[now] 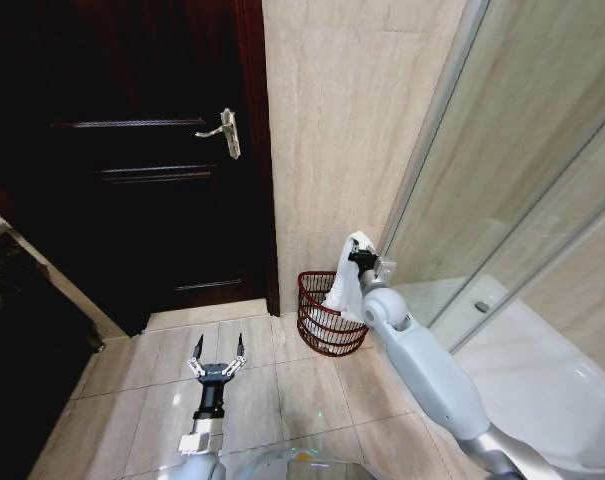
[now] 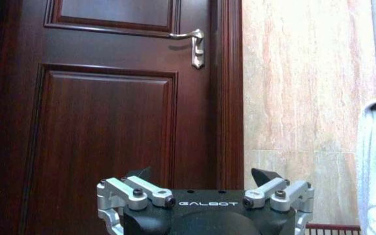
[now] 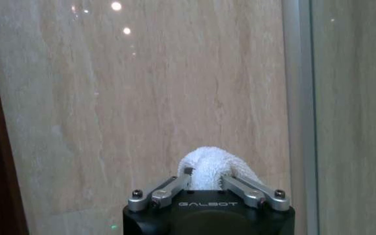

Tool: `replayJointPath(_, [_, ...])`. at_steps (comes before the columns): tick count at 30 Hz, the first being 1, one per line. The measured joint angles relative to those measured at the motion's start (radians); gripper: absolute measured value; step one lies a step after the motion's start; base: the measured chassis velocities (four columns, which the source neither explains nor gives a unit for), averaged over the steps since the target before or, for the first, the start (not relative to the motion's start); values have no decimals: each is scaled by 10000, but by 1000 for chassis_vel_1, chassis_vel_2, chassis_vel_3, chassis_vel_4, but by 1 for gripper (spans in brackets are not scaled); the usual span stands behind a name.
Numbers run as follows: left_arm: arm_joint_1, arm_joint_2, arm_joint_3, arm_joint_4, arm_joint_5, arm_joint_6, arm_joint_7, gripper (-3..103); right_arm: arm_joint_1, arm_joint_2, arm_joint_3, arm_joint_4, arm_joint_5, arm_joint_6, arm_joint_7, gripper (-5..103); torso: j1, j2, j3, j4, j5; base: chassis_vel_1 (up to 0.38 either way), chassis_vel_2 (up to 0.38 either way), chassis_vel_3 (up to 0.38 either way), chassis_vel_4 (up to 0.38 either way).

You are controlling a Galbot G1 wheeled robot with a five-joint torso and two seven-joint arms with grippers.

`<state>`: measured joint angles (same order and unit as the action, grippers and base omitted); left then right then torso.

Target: Discard the used towel into the hamper.

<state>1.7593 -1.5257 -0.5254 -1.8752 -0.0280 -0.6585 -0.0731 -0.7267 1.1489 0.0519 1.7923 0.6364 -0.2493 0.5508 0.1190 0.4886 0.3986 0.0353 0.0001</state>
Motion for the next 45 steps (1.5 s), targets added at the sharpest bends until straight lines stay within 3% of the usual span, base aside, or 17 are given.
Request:
replayJointPath(16, [-49,30,-159,89,-38,-22,0,100,2517,-146,-270,-690,-121,142,-292,3,0,0,0,2,-4,0,0,0,0])
replayJointPath(23, [-156,-19,-66,206,-23,-26,0,100,1786,151,-405,-1541,-289,314,-670,3,0,0,0,-2,1,0,0,0,0])
replayJointPath(31, [-215,19,-99,202,-43,-13,-14,100,928,647,-158,-3434,-1111,1007,-1514,3,0,-1,0,1,1,0,0,0,0])
replayJointPath(40, [-228,25,-74,394,-67,-141,-37,100,147,592,193,-3294,-296,579,-1582,3,0,0,-1,1,0,0,0,0,0])
replayJointPath(45, [-265,43,-73,356,-110,-134,-38,100,-317,335,153,-2007,1512,-617,-575,3,0,0,-1,0,-1,0,0,0,0])
